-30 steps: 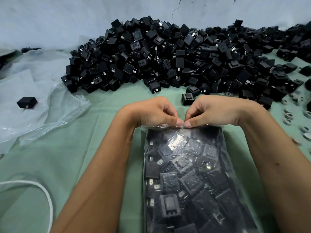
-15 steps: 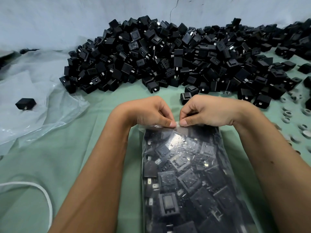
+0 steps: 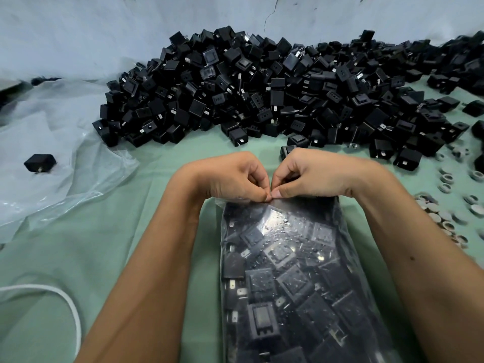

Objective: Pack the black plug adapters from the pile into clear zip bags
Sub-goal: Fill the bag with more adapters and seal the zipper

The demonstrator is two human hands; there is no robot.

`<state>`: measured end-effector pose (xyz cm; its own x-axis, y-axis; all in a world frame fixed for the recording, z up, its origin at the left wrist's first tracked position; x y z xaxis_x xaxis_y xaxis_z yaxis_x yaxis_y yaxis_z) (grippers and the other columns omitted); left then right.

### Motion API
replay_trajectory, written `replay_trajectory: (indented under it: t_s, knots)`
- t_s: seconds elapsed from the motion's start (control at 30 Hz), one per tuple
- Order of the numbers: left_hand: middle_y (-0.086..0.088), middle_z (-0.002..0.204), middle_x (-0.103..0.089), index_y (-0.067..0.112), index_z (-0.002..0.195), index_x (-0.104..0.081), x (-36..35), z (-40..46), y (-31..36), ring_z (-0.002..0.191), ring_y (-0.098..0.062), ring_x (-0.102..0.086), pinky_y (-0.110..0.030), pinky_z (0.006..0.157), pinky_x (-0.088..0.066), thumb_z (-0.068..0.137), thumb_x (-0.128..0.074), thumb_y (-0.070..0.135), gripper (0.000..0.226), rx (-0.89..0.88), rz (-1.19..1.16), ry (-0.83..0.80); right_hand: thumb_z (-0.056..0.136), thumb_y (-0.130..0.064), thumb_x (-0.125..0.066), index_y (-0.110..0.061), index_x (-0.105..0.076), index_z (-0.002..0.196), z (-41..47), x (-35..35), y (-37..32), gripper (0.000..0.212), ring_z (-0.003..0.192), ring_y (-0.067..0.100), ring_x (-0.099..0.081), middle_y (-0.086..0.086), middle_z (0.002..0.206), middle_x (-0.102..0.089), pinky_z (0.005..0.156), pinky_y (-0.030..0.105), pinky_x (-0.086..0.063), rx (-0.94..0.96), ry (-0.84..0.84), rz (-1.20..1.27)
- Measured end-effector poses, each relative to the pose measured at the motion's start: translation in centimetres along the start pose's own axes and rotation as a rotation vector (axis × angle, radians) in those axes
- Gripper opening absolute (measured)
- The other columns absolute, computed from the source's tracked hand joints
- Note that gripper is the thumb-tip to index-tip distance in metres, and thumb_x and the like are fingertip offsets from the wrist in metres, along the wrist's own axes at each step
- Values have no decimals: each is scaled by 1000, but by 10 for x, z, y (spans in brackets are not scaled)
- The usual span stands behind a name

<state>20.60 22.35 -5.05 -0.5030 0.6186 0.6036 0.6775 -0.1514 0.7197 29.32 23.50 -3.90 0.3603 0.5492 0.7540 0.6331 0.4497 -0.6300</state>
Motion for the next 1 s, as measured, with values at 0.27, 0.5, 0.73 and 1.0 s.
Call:
replay_trajectory:
  t_s: [0.27,0.5,0.73,1.0]
  knots:
    - [-3,74,-75,8,90,-81,16,-11,-17,65,-7,-63,-18,64,-50,85,-82,19,12,45,-85,17,97,-36,-70,-31,-75,78,-1,-5,-1,20,59,-3,-60,-14,69,-72,63,19,-44,-10,-39,12]
    - [-4,70,-72,6,87,-79,19,-23,-31,60,-9,-61,-17,61,-50,87,-77,5,2,66,-161,-28,96,-41,-70,-33,-78,86,0,-6,-6,15,71,2,-68,-15,80,-76,67,21,-51,-29,-16,27]
    - [-9,78,-73,11,82,-79,17,-23,-28,70,-14,-63,-20,68,-50,89,-73,-1,15,-4,-158,-27,91,-37,-77,-32,-80,90,13,-14,-30,6,83,20,-72,-7,84,-77,86,47,-58,67,-52,31]
    - [-3,71,-66,13,81,-79,20,-24,-32,66,-9,-56,-19,66,-46,91,-74,8,12,-99,-256,-4,92,-33,-77,-25,-81,89,25,-8,-44,9,63,-1,-56,-7,75,-74,70,23,-48,52,-65,-48]
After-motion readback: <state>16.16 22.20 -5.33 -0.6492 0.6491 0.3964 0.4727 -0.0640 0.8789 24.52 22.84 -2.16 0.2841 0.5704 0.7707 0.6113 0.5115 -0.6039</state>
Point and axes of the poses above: each hand's wrist, its own z-axis towards the middle knuckle, its own x-axis out of the back of the hand, y = z × x, the point moved 10 cm from there along z, towards the middle knuckle
